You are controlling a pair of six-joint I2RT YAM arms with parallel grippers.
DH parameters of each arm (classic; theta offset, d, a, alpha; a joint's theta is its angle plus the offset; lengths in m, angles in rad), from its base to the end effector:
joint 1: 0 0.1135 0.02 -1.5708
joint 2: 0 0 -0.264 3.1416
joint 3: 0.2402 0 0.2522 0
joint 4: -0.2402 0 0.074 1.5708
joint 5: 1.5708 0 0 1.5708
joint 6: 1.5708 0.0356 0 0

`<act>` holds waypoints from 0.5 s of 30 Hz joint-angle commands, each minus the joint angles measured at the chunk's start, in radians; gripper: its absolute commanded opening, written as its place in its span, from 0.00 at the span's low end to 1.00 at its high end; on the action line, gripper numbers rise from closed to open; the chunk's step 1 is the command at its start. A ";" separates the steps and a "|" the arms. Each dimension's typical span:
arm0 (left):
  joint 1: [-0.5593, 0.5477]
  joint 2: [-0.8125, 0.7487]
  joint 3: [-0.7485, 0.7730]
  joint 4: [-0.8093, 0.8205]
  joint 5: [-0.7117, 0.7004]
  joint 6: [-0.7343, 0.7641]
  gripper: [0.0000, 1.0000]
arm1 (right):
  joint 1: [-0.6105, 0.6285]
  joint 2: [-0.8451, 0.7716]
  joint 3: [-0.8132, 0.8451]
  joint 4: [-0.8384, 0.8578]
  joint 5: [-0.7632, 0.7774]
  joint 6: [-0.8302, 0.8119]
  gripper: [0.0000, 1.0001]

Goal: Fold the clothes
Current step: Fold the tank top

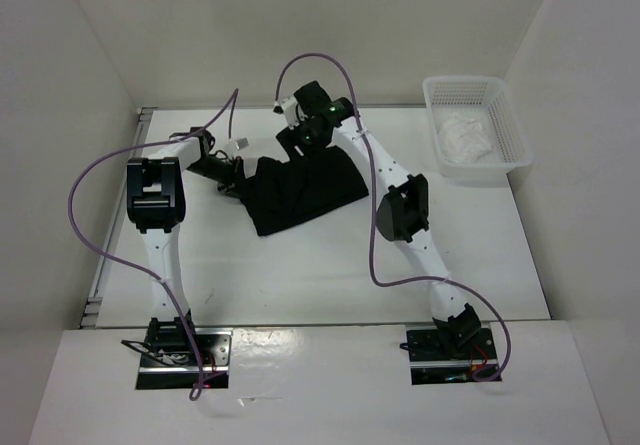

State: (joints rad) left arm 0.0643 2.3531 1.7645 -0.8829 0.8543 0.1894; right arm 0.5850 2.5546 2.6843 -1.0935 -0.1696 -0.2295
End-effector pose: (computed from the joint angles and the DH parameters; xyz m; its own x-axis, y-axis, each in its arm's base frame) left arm 0.4536 0.0023 0.1178 -0.9692 0.0615 -0.2386 0.2188 0.6604 -0.7183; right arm 0.4445 0.3016 0.2613 -0.5248 -0.6165 -0.5870 -0.7639 0.6453 0.0052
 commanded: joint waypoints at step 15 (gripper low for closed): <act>0.006 -0.025 -0.040 -0.002 -0.015 0.059 0.05 | -0.005 0.160 0.103 -0.112 -0.245 -0.064 0.66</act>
State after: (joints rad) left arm 0.0643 2.3463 1.7443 -0.8860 0.8646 0.2070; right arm 0.5846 2.7071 2.7190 -1.1812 -0.3779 -0.2787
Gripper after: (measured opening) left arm 0.052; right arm 0.664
